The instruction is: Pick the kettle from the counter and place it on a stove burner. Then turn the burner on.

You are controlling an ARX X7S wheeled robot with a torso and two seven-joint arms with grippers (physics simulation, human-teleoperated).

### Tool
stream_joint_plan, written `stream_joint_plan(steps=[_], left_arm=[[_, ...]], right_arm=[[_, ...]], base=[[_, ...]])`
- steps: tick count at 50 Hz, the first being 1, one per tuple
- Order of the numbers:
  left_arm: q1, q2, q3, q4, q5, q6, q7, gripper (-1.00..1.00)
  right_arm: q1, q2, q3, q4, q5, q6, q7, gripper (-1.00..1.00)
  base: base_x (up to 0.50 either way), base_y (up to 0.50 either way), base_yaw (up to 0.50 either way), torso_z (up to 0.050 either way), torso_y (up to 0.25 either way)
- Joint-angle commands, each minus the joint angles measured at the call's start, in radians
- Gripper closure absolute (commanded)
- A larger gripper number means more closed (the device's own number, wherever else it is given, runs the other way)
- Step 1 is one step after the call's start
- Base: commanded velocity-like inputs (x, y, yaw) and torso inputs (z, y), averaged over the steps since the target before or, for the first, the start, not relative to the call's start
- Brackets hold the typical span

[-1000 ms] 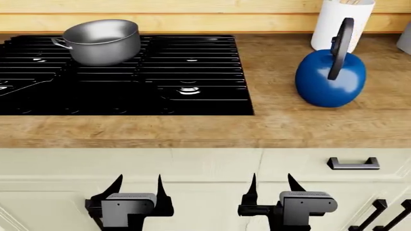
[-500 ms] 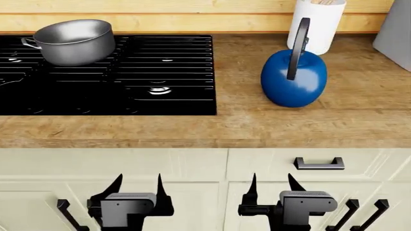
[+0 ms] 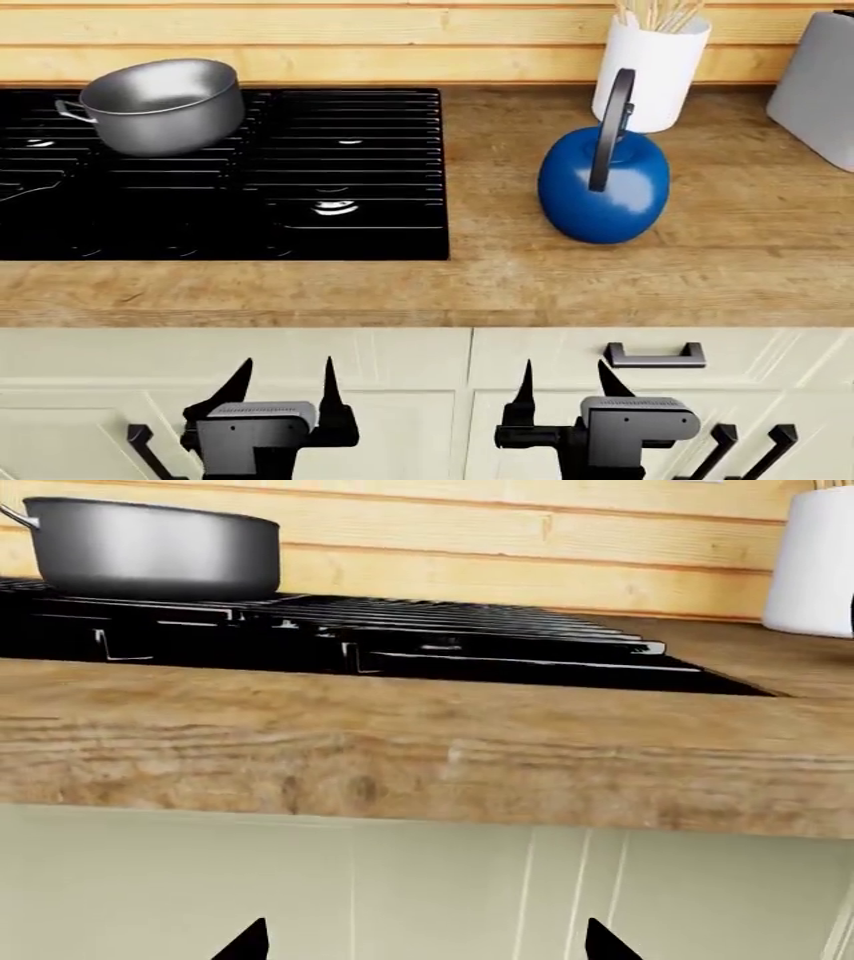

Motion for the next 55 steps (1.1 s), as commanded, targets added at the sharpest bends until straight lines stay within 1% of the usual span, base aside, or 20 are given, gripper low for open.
stream_joint_plan(steps=[1, 23, 27, 28, 29, 30, 33, 35, 36, 37, 38, 39, 40, 41, 44, 45, 46, 49, 50, 55], left_arm=[[0.000, -0.007, 0.010, -0.004, -0.007, 0.012, -0.010, -1.00], [0.002, -0.026, 0.033, -0.001, 0.010, 0.032, -0.037, -1.00], [0.012, -0.042, 0.037, 0.043, 0.016, 0.020, -0.040, -1.00], [0.018, -0.044, 0.014, 0.115, -0.035, -0.024, -0.048, -1.00], [0.022, -0.049, 0.013, 0.151, -0.038, -0.046, -0.055, -1.00], [0.034, -0.065, 0.025, 0.232, 0.001, -0.091, -0.079, -1.00], [0.058, -0.098, 0.052, 0.397, 0.019, -0.209, -0.094, -1.00], [0.047, -0.118, 0.031, 0.566, -0.058, -0.388, -0.104, -1.00], [0.017, -0.126, 0.012, 0.652, -0.102, -0.507, -0.129, -1.00], [0.015, -0.124, 0.012, 0.653, -0.096, -0.528, -0.144, -1.00], [-0.017, -0.129, -0.011, 0.730, -0.135, -0.629, -0.169, -1.00], [-0.026, -0.131, -0.019, 0.755, -0.144, -0.660, -0.181, -1.00], [-0.006, -0.134, -0.019, 0.751, -0.135, -0.624, -0.175, -1.00], [-0.007, -0.137, -0.023, 0.770, -0.142, -0.640, -0.179, -1.00], [-0.054, -0.165, -0.036, 0.853, -0.171, -0.760, -0.199, -1.00], [-0.065, -0.168, -0.042, 0.858, -0.179, -0.777, -0.201, -1.00], [-0.096, -0.169, -0.061, 0.871, -0.207, -0.819, -0.204, -1.00], [-0.166, -0.167, -0.102, 0.833, -0.240, -0.870, -0.210, -1.00], [-0.182, -0.166, -0.117, 0.833, -0.261, -0.894, -0.212, -1.00], [-0.253, -0.202, -0.127, 0.871, -0.295, -1.000, -0.220, -1.00]], right_arm=[[0.005, 0.007, -0.007, 0.011, 0.013, -0.004, 0.006, -1.00], [0.003, 0.020, -0.024, 0.003, 0.024, -0.011, 0.024, -1.00], [-0.023, 0.026, -0.023, -0.077, 0.054, 0.043, 0.027, -1.00], [-0.036, 0.020, -0.014, -0.139, 0.090, 0.062, 0.028, -1.00], [-0.042, 0.016, -0.007, -0.171, 0.117, 0.076, 0.028, -1.00], [-0.050, 0.023, -0.015, -0.248, 0.112, 0.137, 0.050, -1.00], [-0.064, 0.045, -0.025, -0.417, 0.121, 0.237, 0.074, -1.00], [-0.062, 0.072, -0.026, -0.587, 0.097, 0.369, 0.129, -1.00], [-0.060, 0.076, -0.021, -0.615, 0.110, 0.399, 0.131, -1.00], [-0.058, 0.086, -0.012, -0.674, 0.141, 0.474, 0.137, -1.00], [-0.054, 0.100, -0.009, -0.734, 0.155, 0.544, 0.148, -1.00], [-0.052, 0.104, -0.003, -0.763, 0.171, 0.574, 0.150, -1.00], [-0.043, 0.123, 0.001, -0.836, 0.184, 0.656, 0.164, -1.00], [-0.037, 0.128, 0.008, -0.869, 0.199, 0.694, 0.170, -1.00], [0.046, 0.146, 0.075, -1.033, 0.302, 0.937, 0.202, -1.00], [0.070, 0.166, 0.068, -1.053, 0.308, 0.978, 0.220, -1.00], [0.119, 0.241, 0.034, -1.057, 0.356, 1.005, 0.310, -1.00], [0.245, 0.417, 0.017, -1.057, 0.716, 1.011, 0.602, -1.00], [0.277, 0.453, 0.009, -1.056, 0.781, 1.015, 0.659, -1.00], [0.384, 0.473, 0.134, -1.015, 1.060, 1.074, 0.793, -1.00]], base=[[0.00, 0.00, 0.00, 0.050, 0.000], [0.00, 0.00, 0.00, 0.050, 0.000], [0.00, 0.00, 0.00, 0.013, 0.000], [0.00, 0.00, 0.00, 0.000, 0.000], [0.00, 0.00, 0.00, 0.000, 0.000], [0.00, 0.00, 0.00, 0.000, 0.000], [0.00, 0.00, 0.00, 0.000, 0.000], [0.00, 0.00, 0.00, 0.000, 0.000], [0.00, 0.00, 0.00, 0.000, 0.000], [0.00, 0.00, 0.00, 0.000, 0.000], [0.00, 0.00, 0.00, 0.000, 0.000], [0.00, 0.00, 0.00, 0.000, 0.000], [0.00, 0.00, 0.00, 0.000, 0.000], [0.00, 0.00, 0.00, 0.000, 0.000], [0.00, 0.00, 0.00, 0.000, 0.000], [0.00, 0.00, 0.00, 0.000, 0.000], [0.00, 0.00, 0.00, 0.000, 0.000], [0.00, 0.00, 0.00, 0.000, 0.000], [0.00, 0.00, 0.00, 0.000, 0.000], [0.00, 0.00, 0.00, 0.000, 0.000]])
